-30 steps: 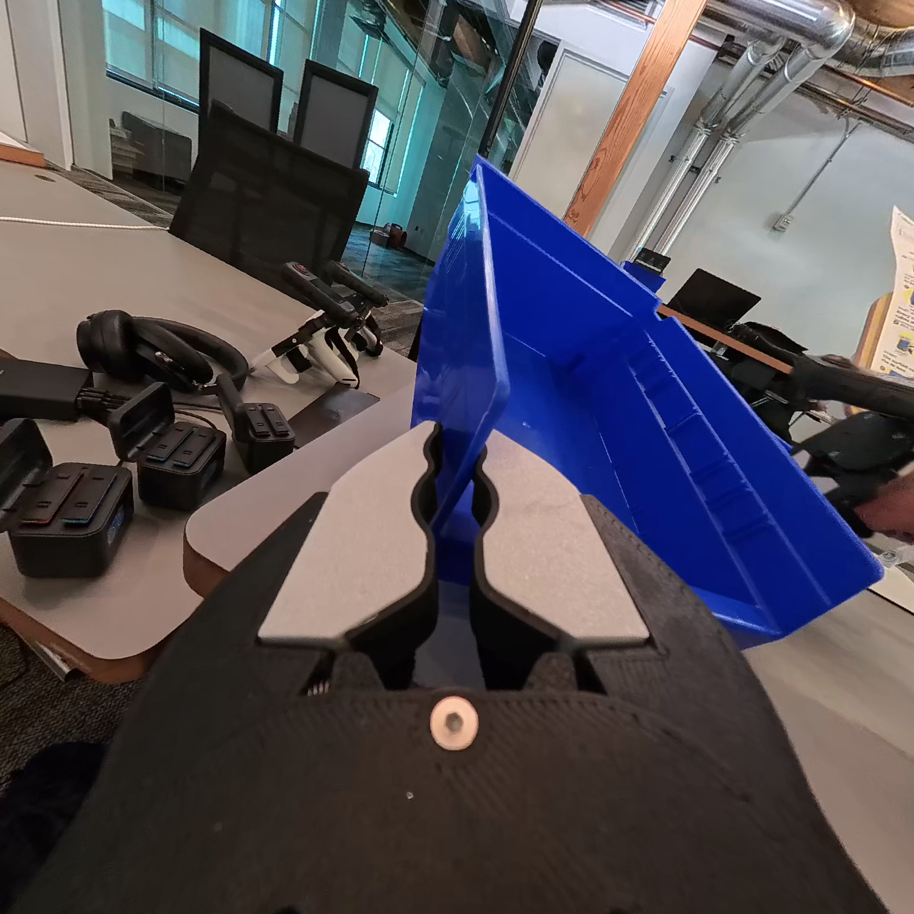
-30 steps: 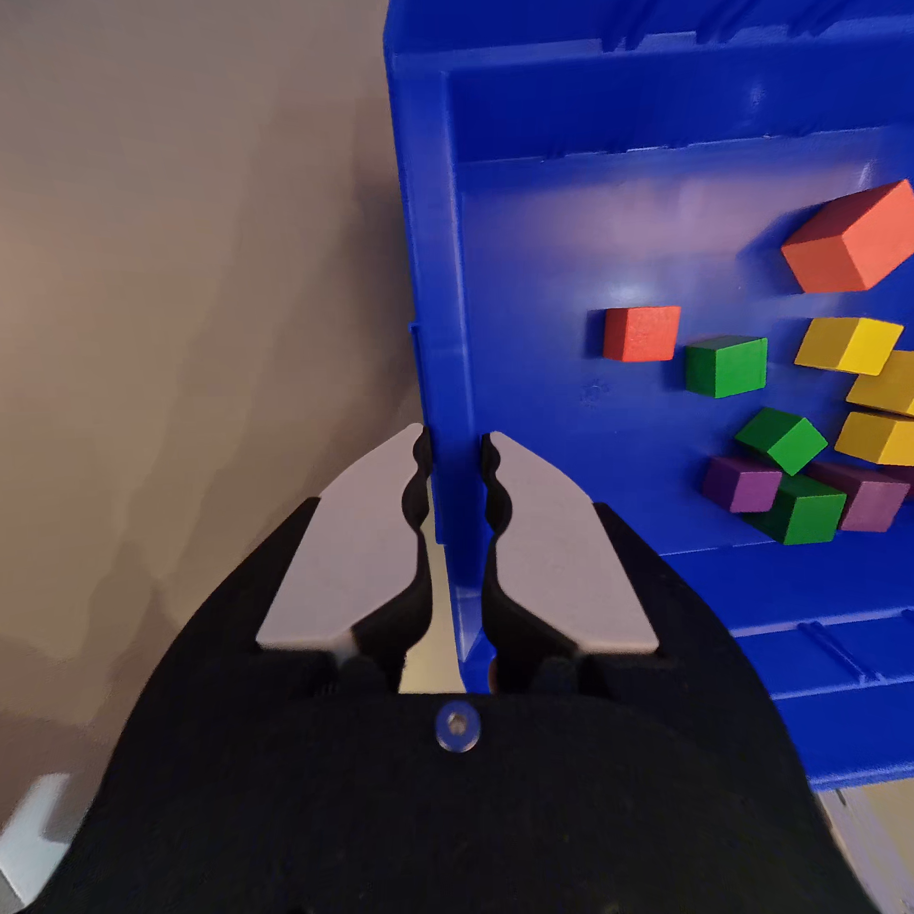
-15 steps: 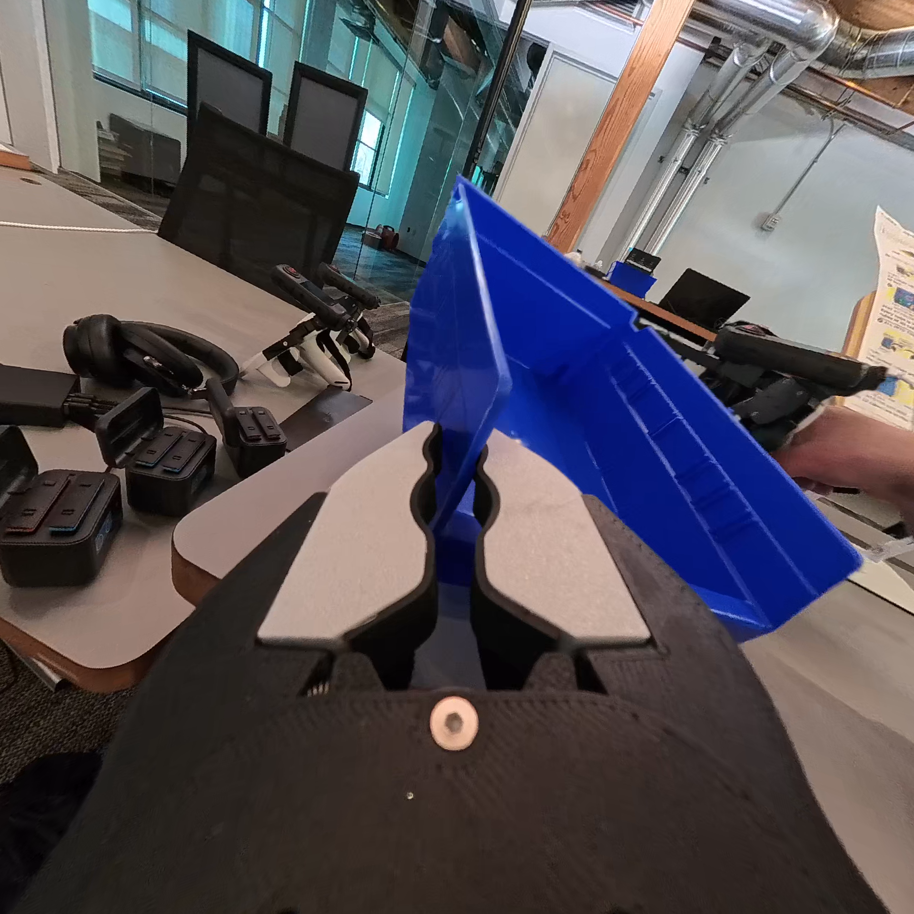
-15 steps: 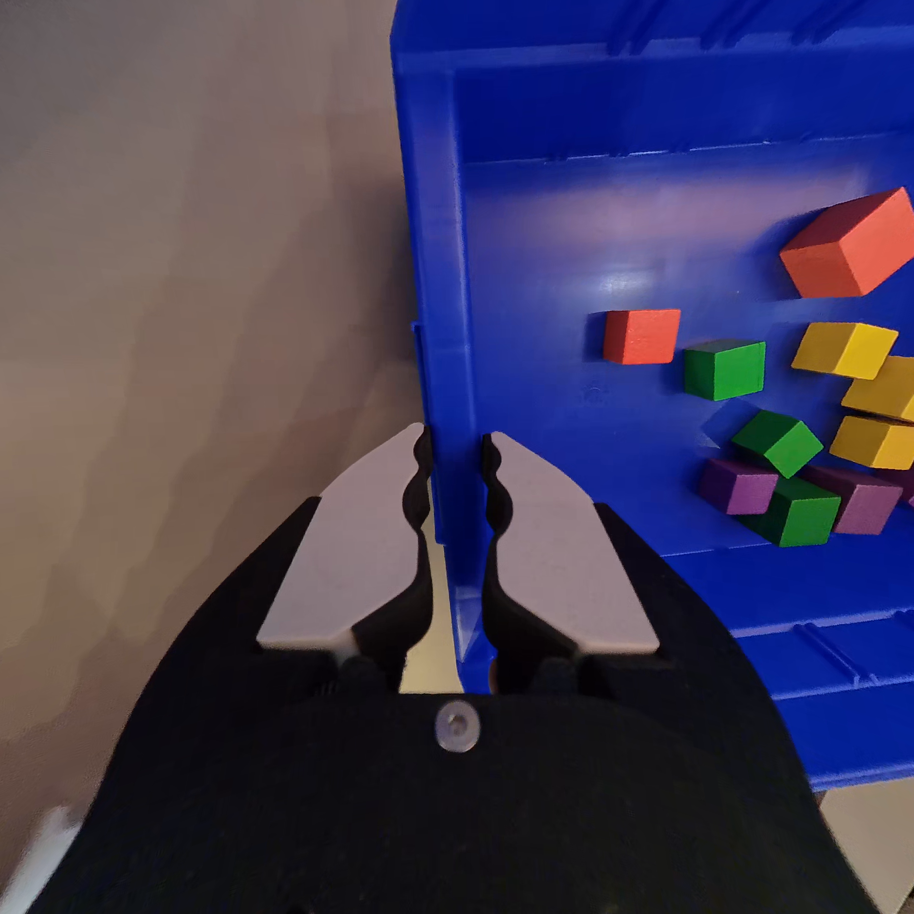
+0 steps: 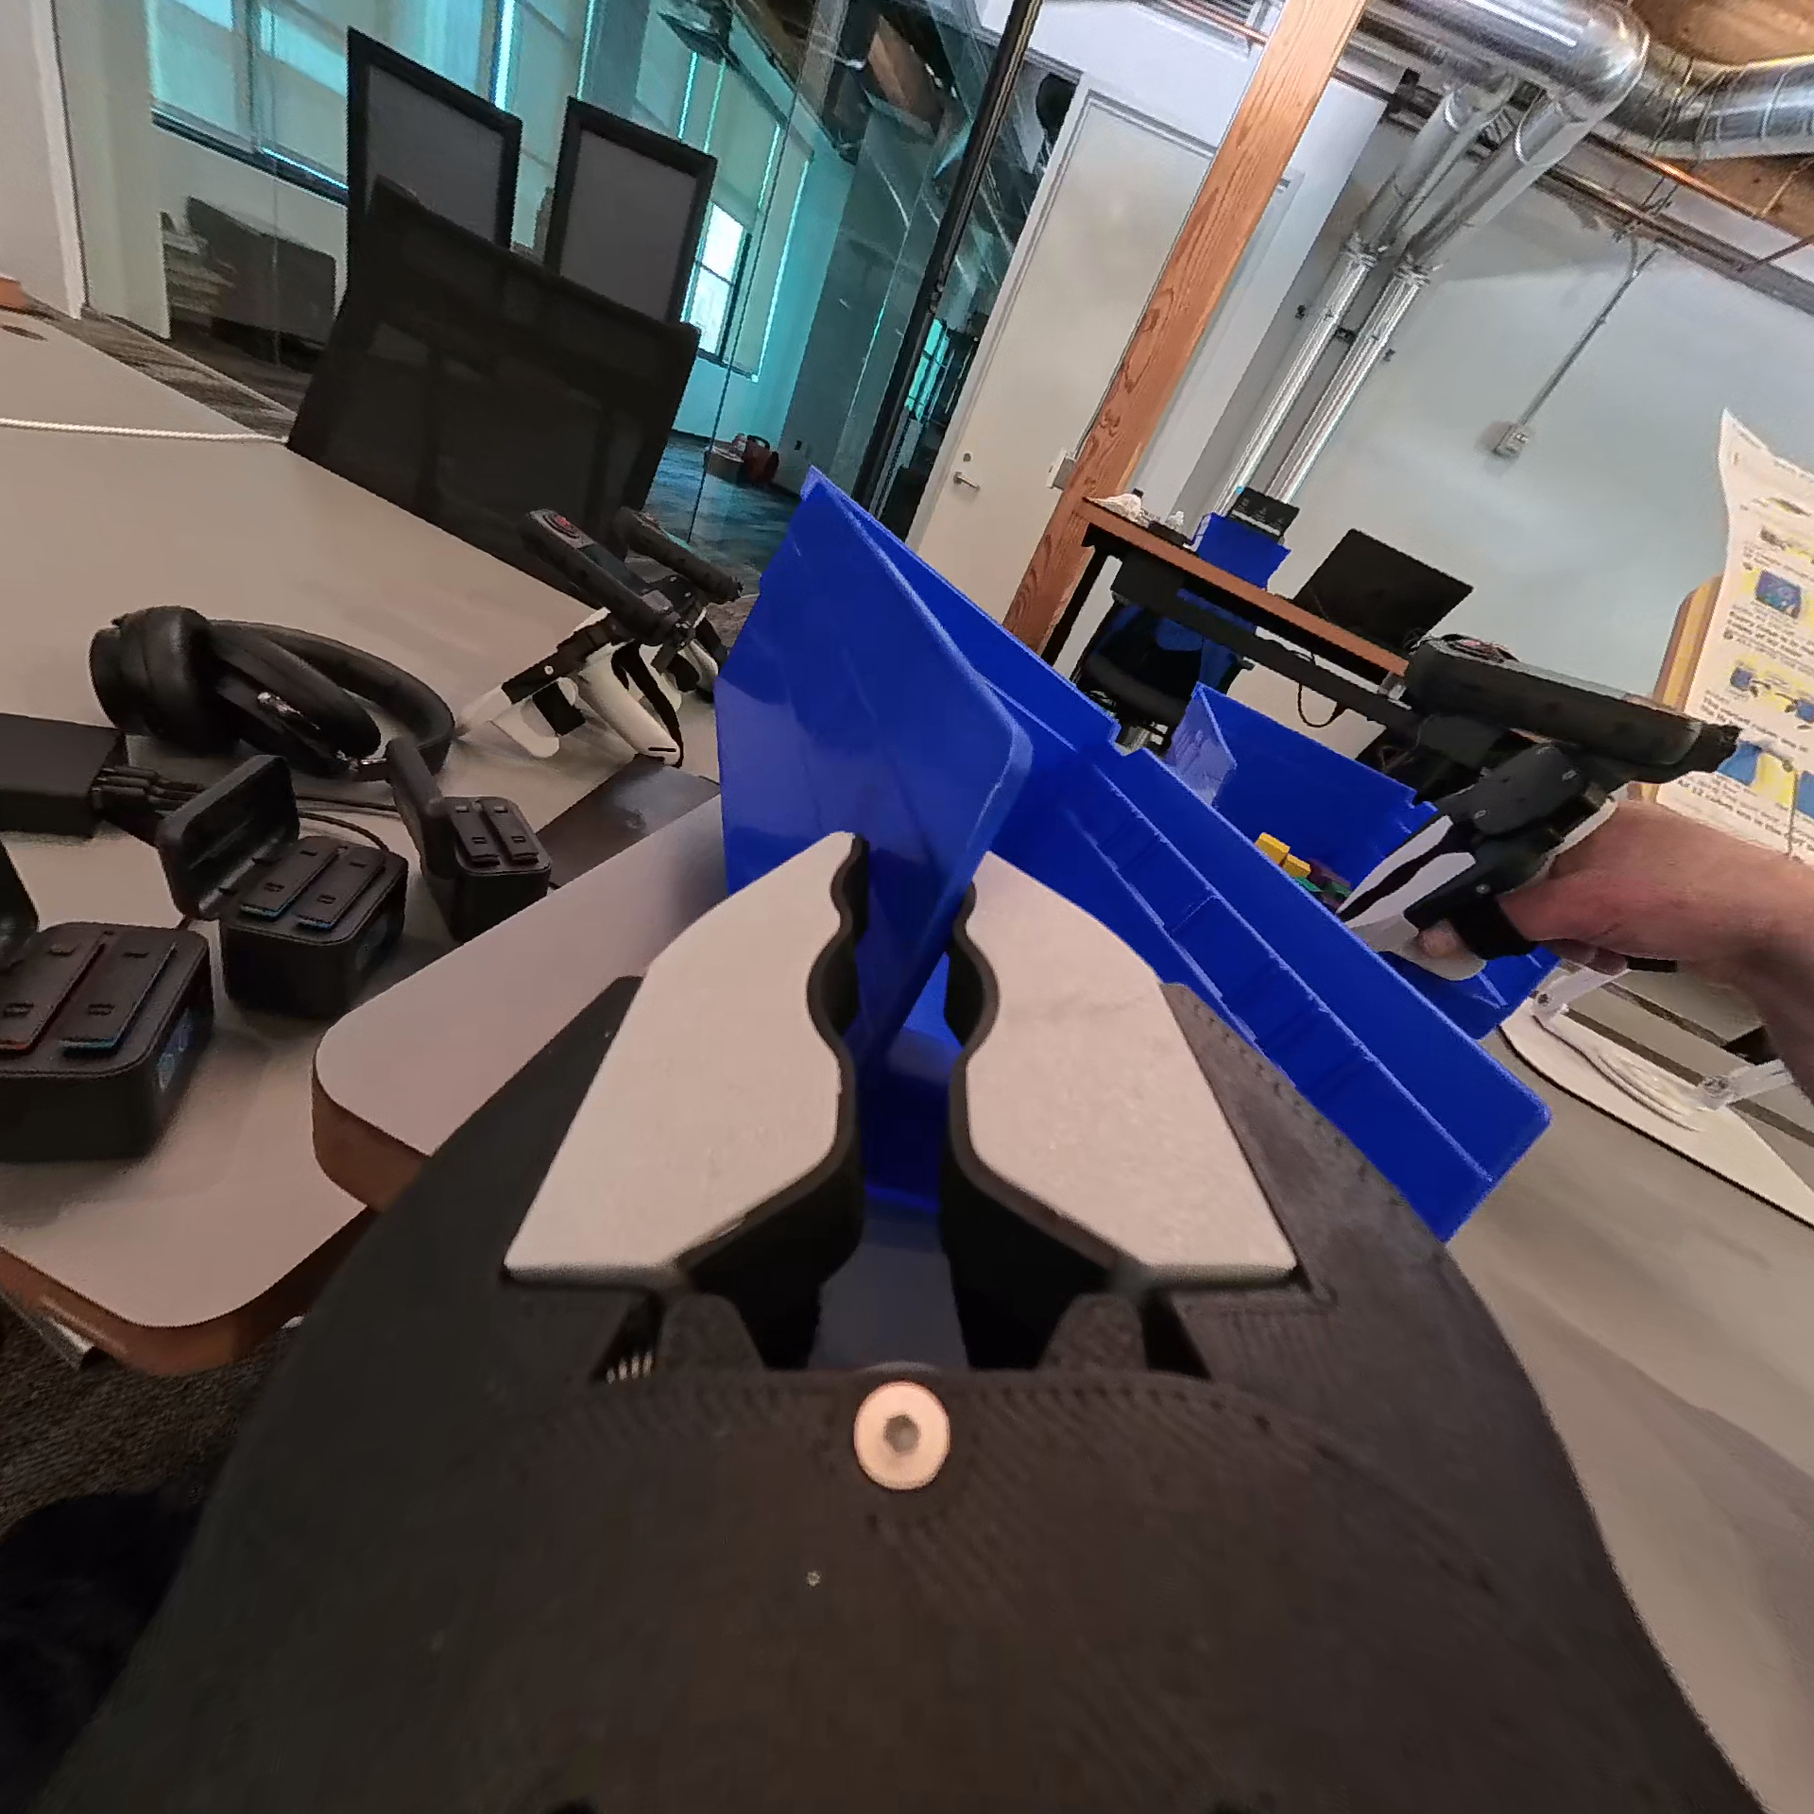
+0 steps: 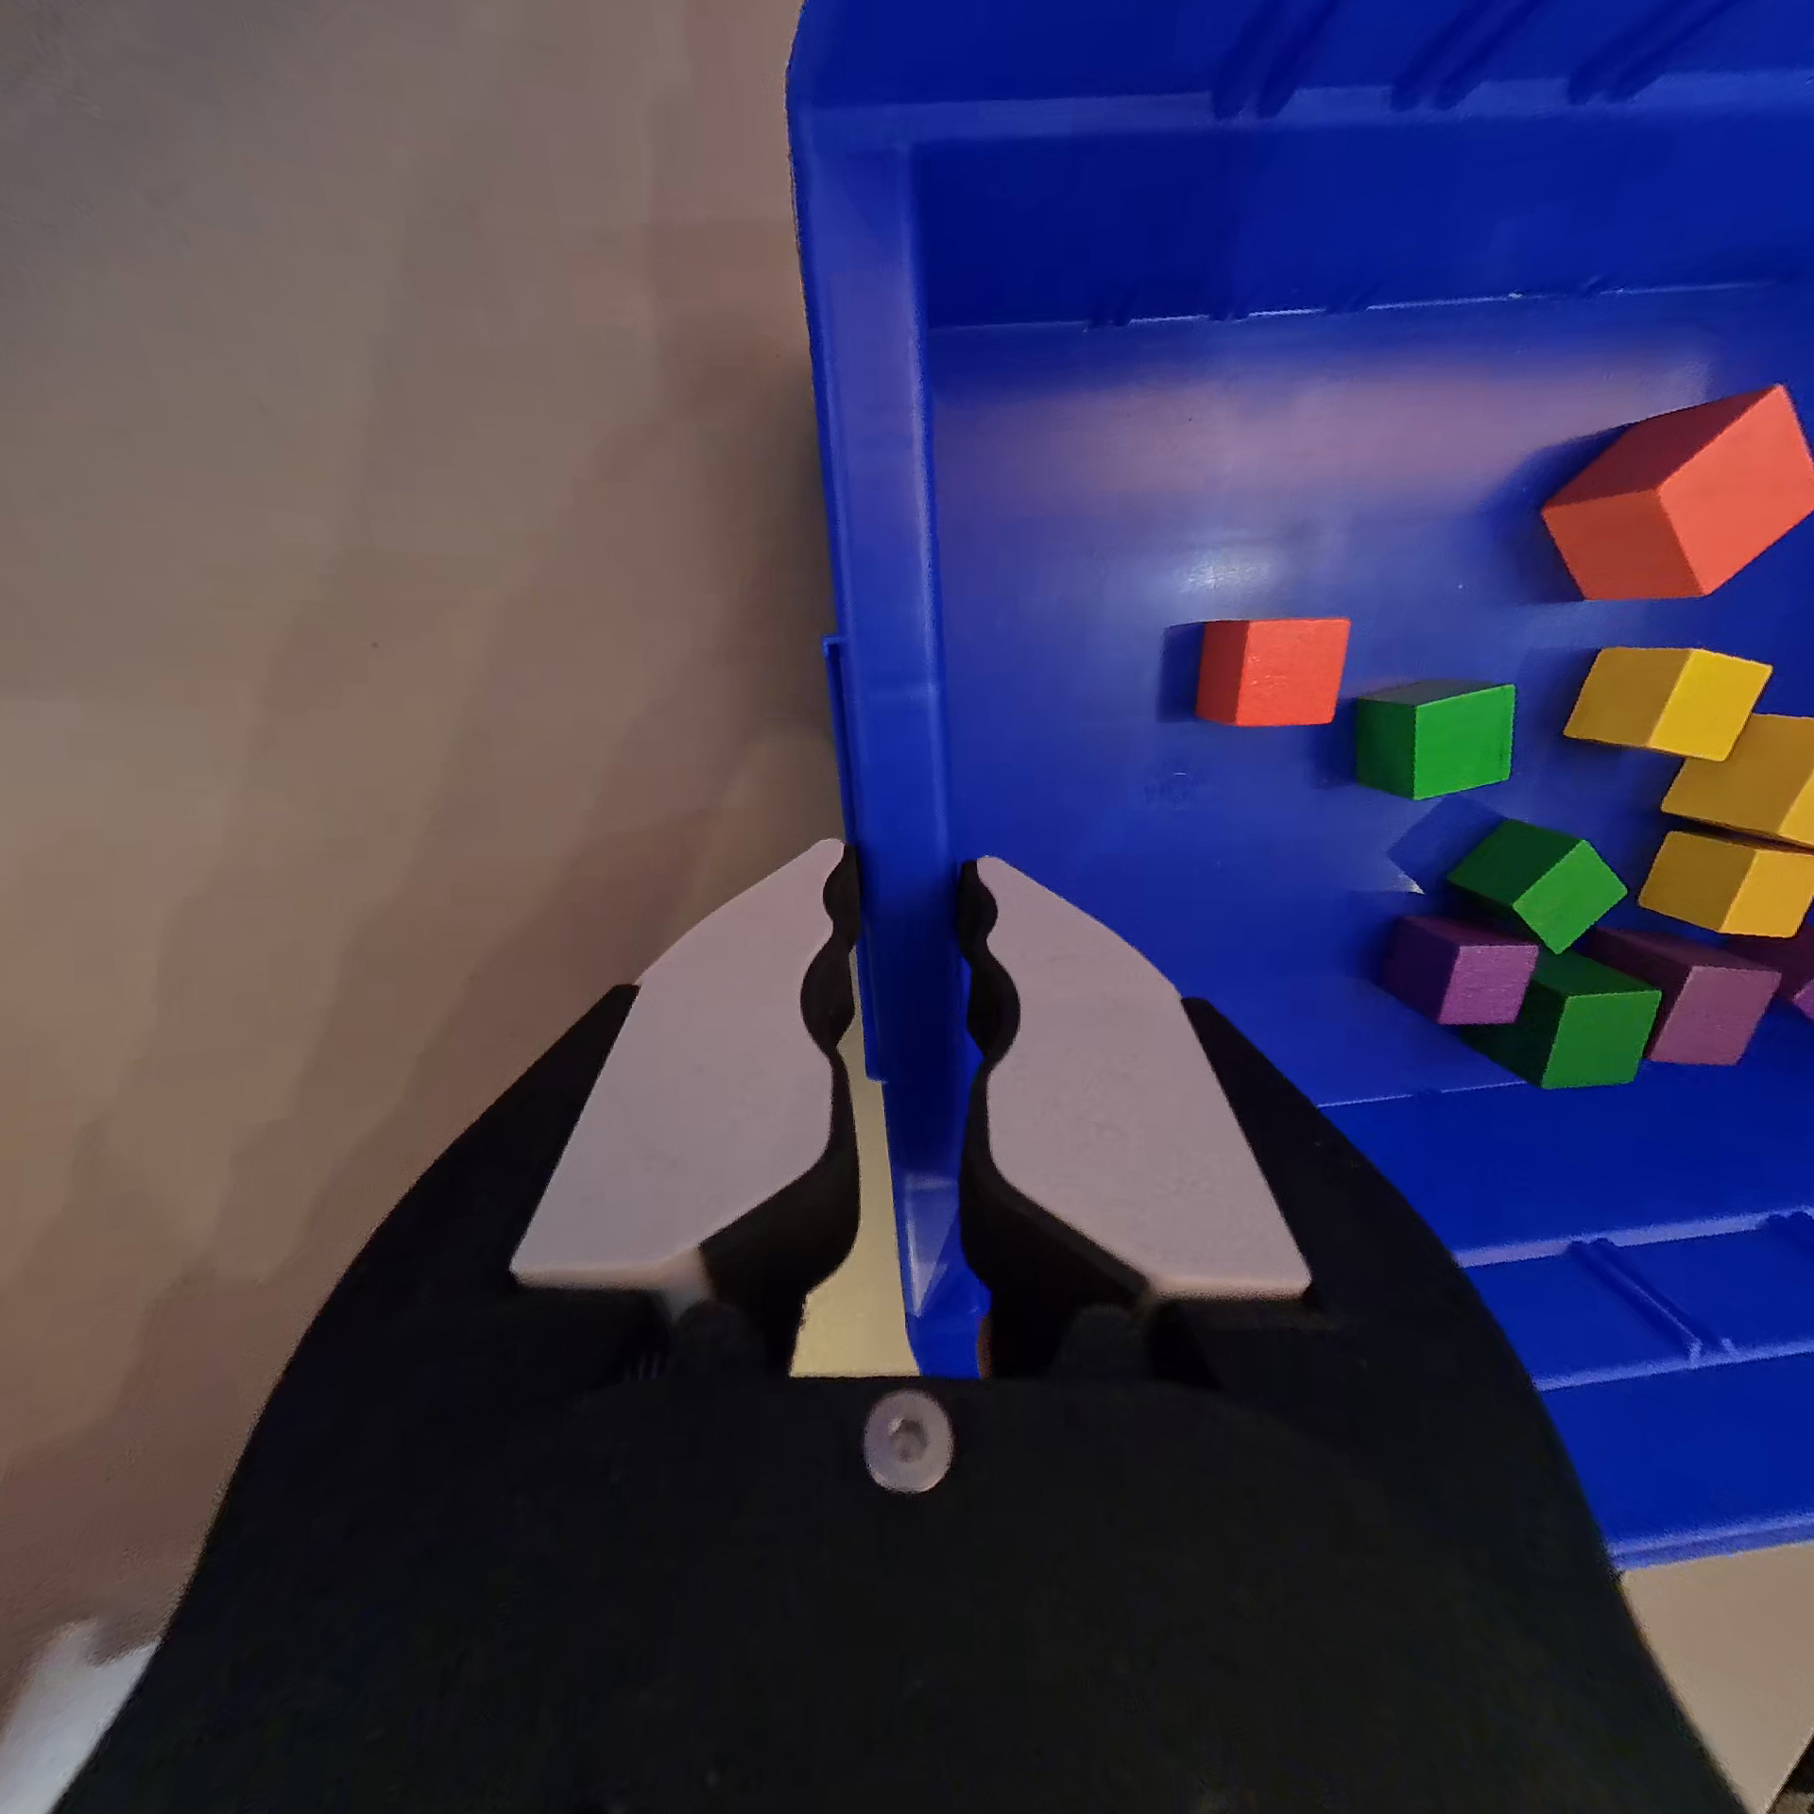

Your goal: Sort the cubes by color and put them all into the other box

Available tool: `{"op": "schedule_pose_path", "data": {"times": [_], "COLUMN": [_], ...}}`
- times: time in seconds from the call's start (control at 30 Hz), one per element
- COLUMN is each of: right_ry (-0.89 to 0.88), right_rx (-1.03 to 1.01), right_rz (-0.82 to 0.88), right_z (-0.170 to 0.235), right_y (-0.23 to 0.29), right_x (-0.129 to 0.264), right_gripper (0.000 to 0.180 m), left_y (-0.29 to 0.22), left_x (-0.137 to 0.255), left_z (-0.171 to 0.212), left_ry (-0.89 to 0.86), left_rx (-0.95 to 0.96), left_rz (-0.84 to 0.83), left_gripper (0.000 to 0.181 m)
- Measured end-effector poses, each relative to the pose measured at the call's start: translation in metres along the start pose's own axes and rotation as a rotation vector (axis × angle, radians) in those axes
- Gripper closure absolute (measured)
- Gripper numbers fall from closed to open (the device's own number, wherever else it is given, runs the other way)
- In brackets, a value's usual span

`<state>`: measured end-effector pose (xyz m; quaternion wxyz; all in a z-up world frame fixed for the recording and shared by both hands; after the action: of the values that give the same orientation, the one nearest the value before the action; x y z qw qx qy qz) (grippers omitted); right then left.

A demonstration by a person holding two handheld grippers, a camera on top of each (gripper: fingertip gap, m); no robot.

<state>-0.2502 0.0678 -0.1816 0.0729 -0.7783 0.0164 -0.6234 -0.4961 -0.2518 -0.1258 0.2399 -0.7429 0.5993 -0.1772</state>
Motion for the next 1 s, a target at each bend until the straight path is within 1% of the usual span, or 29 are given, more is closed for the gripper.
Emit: {"op": "schedule_pose_path", "data": {"times": [0.03, 0.1, 0.13, 0.17, 0.23, 0.3, 0.37, 0.43, 0.5, 0.6, 0.7, 0.87, 0.97, 1.0], "right_ry": [-0.001, -0.001, -0.001, -0.003, -0.019, -0.125, -0.252, -0.451, -0.618, -0.761, -0.794, -0.729, -0.729, -0.717], "right_rx": [0.004, 0.021, 0.025, 0.028, 0.034, 0.032, 0.033, 0.008, -0.017, -0.076, -0.126, -0.142, -0.153, -0.142], "right_rz": [0.003, 0.025, 0.044, 0.065, 0.136, 0.183, 0.189, 0.109, -0.026, -0.200, -0.254, -0.283, -0.316, -0.327], "right_z": [0.000, 0.001, 0.001, 0.003, 0.005, -0.003, -0.014, -0.033, -0.049, -0.065, -0.072, -0.072, -0.070, -0.068], "right_y": [0.000, -0.001, -0.002, -0.002, -0.004, 0.003, 0.019, 0.044, 0.074, 0.109, 0.127, 0.146, 0.150, 0.151], "right_x": [0.000, 0.000, 0.001, 0.002, 0.009, 0.025, 0.042, 0.060, 0.071, 0.075, 0.066, 0.040, 0.037, 0.037], "right_gripper": [0.160, 0.159, 0.152, 0.140, 0.122, 0.118, 0.114, 0.113, 0.109, 0.104, 0.098, 0.099, 0.104, 0.111], "left_y": [0.000, 0.001, 0.001, 0.001, 0.000, -0.002, -0.003, -0.005, -0.009, -0.014, -0.020, -0.025, -0.028, -0.029], "left_x": [0.000, 0.000, 0.000, 0.000, 0.000, 0.000, -0.001, -0.002, -0.003, -0.002, -0.001, 0.008, 0.013, 0.014], "left_z": [0.000, 0.000, 0.000, 0.000, 0.001, 0.002, 0.004, 0.005, 0.007, 0.011, 0.015, 0.028, 0.030, 0.030], "left_ry": [0.002, 0.000, 0.001, 0.000, 0.000, -0.001, -0.001, -0.001, 0.000, -0.001, -0.011, -0.006, -0.019, -0.025], "left_rx": [0.002, 0.010, 0.010, 0.009, 0.003, -0.002, 0.000, -0.005, -0.013, -0.013, -0.018, -0.001, -0.011, -0.013], "left_rz": [-0.001, 0.000, -0.001, -0.001, -0.001, 0.001, 0.003, 0.006, 0.009, 0.014, 0.006, 0.002, -0.014, -0.011], "left_gripper": [0.168, 0.168, 0.168, 0.168, 0.168, 0.168, 0.168, 0.168, 0.168, 0.168, 0.168, 0.169, 0.169, 0.169]}}
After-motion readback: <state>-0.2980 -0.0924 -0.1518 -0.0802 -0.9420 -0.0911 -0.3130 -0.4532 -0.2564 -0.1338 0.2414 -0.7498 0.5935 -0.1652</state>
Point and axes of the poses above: each gripper's, where its closed fingertips meet, x back along the fingers, z out of its underside, y = z × x across the jaws, the point moved 3 cm from there along x, back along the fingers, and after that the axes turned 12 degrees about x, right-handed, at the moved point
